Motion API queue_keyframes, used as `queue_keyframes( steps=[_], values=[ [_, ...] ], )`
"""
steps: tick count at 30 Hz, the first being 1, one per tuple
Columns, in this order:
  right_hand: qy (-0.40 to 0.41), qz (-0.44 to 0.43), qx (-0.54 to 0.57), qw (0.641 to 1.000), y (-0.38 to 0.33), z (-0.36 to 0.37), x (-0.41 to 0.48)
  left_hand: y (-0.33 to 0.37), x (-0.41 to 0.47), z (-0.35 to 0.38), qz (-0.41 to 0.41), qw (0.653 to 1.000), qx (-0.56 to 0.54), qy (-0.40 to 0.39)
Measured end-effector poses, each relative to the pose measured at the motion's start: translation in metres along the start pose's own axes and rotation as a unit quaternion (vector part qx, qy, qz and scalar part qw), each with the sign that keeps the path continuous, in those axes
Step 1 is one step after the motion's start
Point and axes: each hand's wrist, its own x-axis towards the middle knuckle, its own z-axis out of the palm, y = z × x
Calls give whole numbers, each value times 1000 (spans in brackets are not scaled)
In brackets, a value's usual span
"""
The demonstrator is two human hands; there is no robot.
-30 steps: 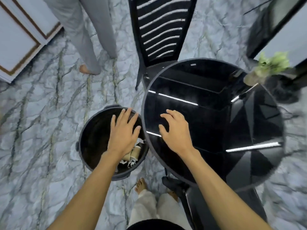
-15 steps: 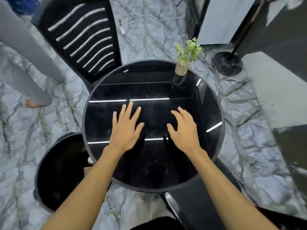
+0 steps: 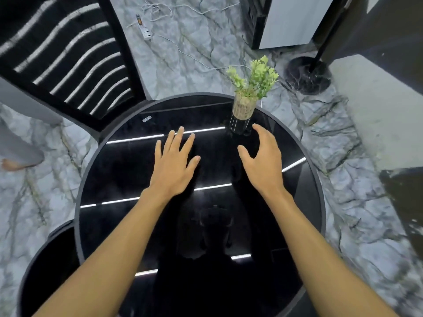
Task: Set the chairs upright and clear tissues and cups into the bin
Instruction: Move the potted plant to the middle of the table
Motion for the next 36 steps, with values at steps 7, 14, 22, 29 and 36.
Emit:
queue_keyframes(
  steps=[7,14,22,29,36],
  values=[
    [35,5,50,998,0,23,58,-10,52,22,0,1000,-24,15],
    [59,7,86,995,8,37,86,-11,59,37,-3,999,19,46],
    [150,22,177,972,10,57,113,-10,60,37,-7,999,20,50],
    [194,9,225,955,5,67,128,-9,61,38,-8,998,27,55],
    [167,6,232,958,11,66,122,-11,61,38,-6,998,29,59]
  ],
)
